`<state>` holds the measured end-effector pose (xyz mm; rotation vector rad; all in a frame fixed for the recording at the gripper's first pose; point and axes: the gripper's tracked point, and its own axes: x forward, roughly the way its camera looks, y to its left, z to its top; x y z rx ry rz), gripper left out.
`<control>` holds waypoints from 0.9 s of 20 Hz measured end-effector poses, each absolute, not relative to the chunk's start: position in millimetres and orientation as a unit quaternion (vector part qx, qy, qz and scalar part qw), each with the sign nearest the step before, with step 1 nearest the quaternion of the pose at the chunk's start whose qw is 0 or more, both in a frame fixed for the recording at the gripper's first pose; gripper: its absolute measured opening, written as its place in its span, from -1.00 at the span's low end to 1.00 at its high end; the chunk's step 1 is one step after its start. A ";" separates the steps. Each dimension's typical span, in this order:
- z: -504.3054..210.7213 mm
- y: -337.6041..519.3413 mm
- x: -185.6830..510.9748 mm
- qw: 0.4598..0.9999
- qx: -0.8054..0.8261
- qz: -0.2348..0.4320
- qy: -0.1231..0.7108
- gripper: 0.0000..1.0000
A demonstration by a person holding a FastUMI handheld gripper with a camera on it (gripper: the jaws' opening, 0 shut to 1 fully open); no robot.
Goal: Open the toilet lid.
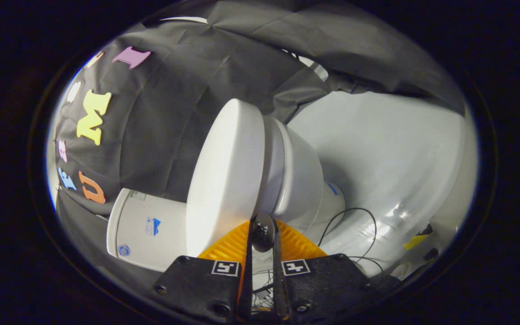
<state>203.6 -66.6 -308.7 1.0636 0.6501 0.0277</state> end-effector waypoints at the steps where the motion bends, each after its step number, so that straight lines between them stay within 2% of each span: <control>1: -307.8 -68.8 203.1 0.806 0.508 0.013 0.302 -0.62; 5: -306.4 -66.0 204.6 0.774 0.553 0.008 0.308 -0.72; 10: -305.0 -63.1 205.9 0.768 0.556 -0.013 0.316 -0.72; 15: -298.3 -59.6 204.3 0.746 0.582 0.007 0.323 -0.82; 18: -297.5 -58.8 204.0 0.753 0.571 0.009 0.327 -0.82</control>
